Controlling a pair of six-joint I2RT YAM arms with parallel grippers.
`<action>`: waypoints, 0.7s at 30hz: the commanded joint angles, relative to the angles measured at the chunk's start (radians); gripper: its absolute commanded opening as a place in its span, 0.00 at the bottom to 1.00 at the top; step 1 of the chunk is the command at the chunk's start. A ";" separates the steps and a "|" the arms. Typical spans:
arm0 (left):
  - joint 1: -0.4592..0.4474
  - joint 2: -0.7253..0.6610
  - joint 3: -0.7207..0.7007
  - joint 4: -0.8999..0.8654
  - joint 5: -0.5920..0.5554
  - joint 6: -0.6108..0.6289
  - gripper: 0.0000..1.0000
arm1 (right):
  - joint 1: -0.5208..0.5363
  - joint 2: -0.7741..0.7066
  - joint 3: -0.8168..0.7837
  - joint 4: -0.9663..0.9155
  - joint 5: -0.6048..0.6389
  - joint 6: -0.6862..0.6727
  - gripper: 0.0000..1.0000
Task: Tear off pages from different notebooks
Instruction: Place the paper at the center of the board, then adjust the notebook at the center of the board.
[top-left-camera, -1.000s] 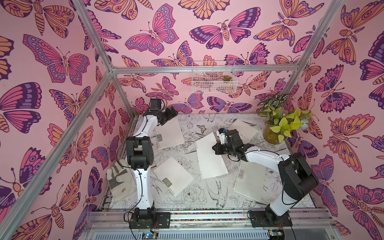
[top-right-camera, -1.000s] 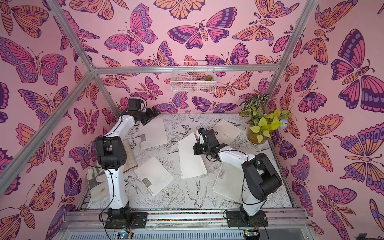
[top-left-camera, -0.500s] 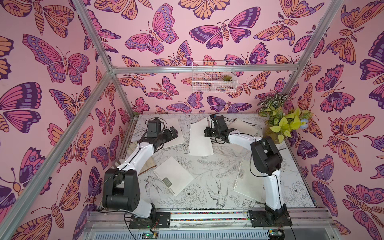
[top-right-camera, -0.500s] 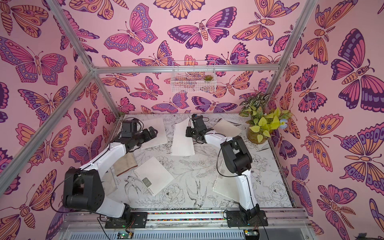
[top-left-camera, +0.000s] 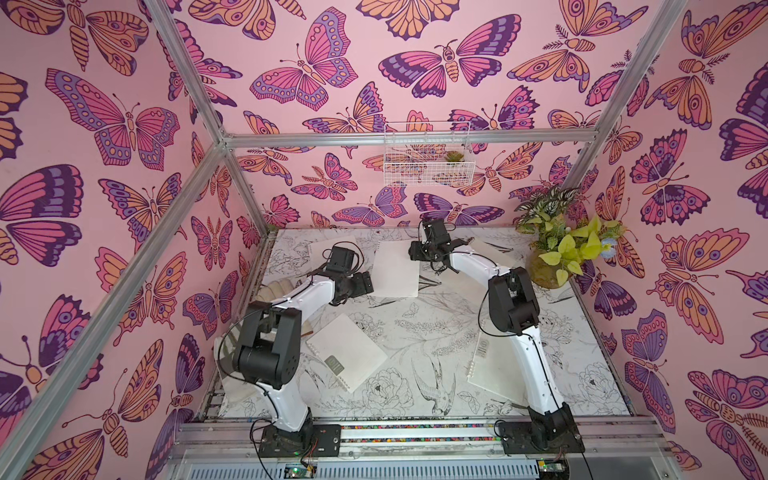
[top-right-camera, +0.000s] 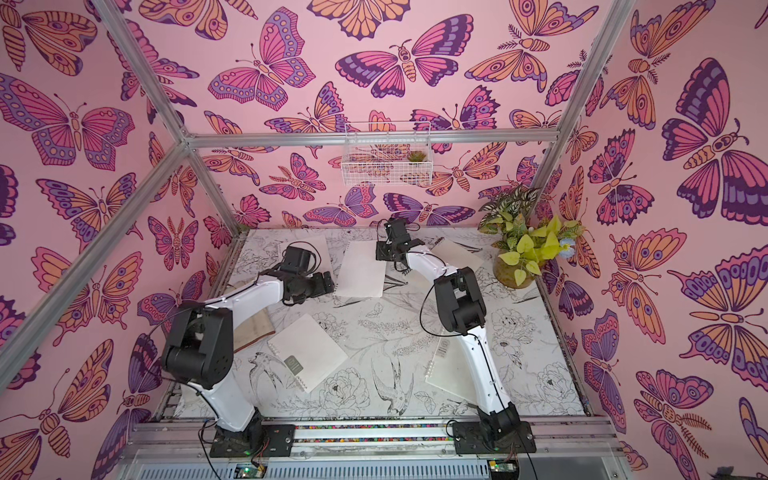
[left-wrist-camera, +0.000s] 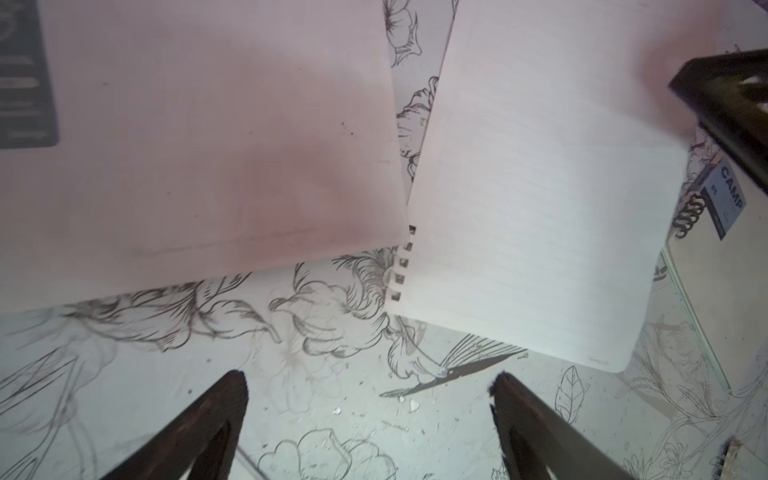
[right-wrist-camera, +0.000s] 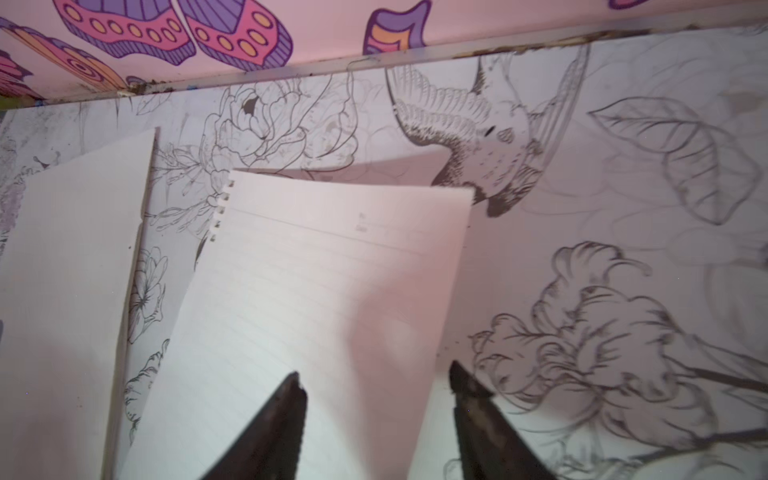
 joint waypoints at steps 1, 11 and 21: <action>0.010 0.090 0.066 -0.047 -0.031 0.013 0.94 | -0.017 -0.086 0.006 -0.122 0.017 -0.064 0.80; 0.109 0.255 0.205 -0.084 -0.029 -0.009 0.94 | 0.021 -0.496 -0.589 0.074 -0.103 -0.075 0.99; 0.186 0.257 0.225 -0.111 -0.031 -0.004 0.94 | 0.134 -0.734 -0.975 0.246 -0.171 -0.071 0.99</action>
